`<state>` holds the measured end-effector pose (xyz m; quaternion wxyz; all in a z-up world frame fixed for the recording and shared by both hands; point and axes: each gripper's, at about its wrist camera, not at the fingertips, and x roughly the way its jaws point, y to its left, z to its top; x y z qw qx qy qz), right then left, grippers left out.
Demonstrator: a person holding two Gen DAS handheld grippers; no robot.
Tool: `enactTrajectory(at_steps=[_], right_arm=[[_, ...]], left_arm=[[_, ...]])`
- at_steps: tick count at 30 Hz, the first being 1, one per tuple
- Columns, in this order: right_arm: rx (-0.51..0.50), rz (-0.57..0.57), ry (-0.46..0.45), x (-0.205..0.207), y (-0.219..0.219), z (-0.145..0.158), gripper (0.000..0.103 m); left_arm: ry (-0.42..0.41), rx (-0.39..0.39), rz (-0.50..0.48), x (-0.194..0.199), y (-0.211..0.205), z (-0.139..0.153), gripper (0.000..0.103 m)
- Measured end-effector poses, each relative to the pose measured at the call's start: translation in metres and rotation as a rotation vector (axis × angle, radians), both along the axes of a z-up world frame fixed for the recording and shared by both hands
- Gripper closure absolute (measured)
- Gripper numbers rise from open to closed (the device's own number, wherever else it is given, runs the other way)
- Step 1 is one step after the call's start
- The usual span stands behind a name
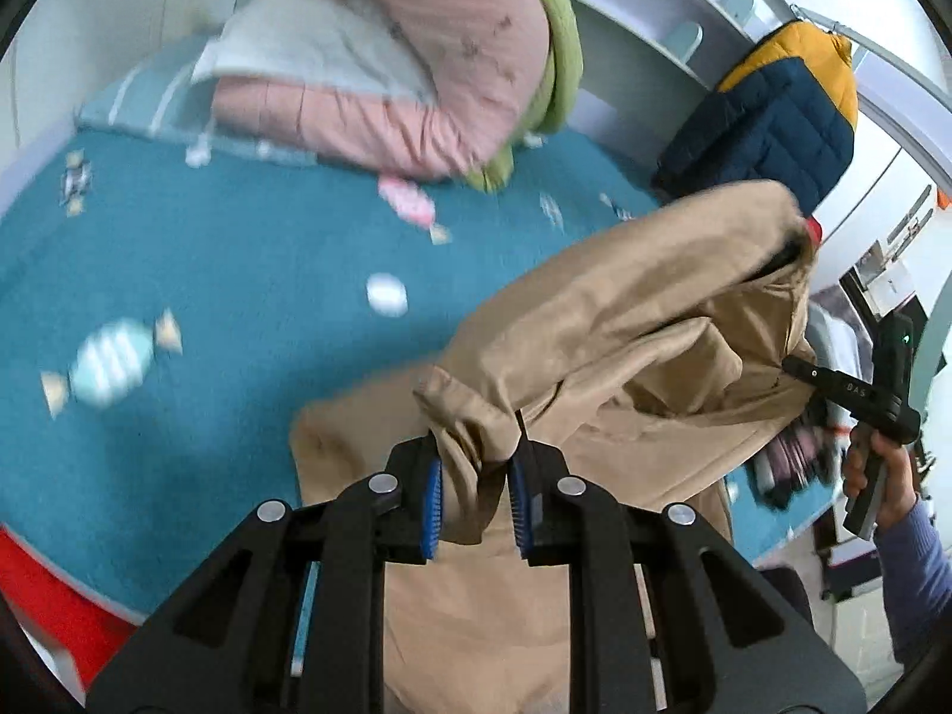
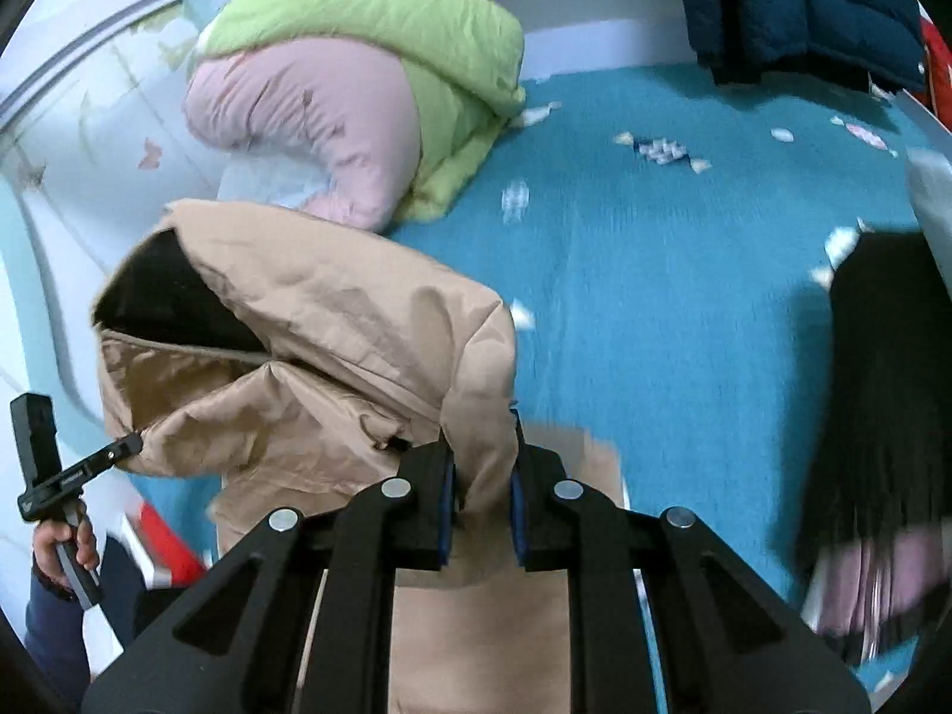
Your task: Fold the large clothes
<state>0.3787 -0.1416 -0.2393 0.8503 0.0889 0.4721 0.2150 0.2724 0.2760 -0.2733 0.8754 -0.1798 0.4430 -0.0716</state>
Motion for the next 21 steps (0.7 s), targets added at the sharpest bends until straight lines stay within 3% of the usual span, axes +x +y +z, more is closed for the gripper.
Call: enactTrajectory(at_steps=[7,12,17,19,21], right_arm=[[-0.072,-0.038,0.125,-0.066,-0.023,-0.061,0.089],[-0.099,-0.092,0.234,-0.087,-0.04,-0.094,0.082],[-0.137,-0.076,0.228,-0.103,-0.045,-0.08,0.072],[-0.162,-0.066,0.21,-0.112,-0.049,-0.07,0.071],[-0.173,-0.057,0.18,-0.12,-0.052,-0.055,0.07]], left_arm=[[0.112,-0.064,0.056,-0.059,-0.006,-0.057,0.085],[0.15,-0.022,0.051,-0.077,-0.012,-0.071,0.082],[0.147,0.029,0.048,-0.094,-0.012,-0.059,0.061],[0.146,0.032,0.068,-0.103,-0.008,-0.052,0.035],[0.138,0.025,0.096,-0.114,0.0,-0.042,0.032]])
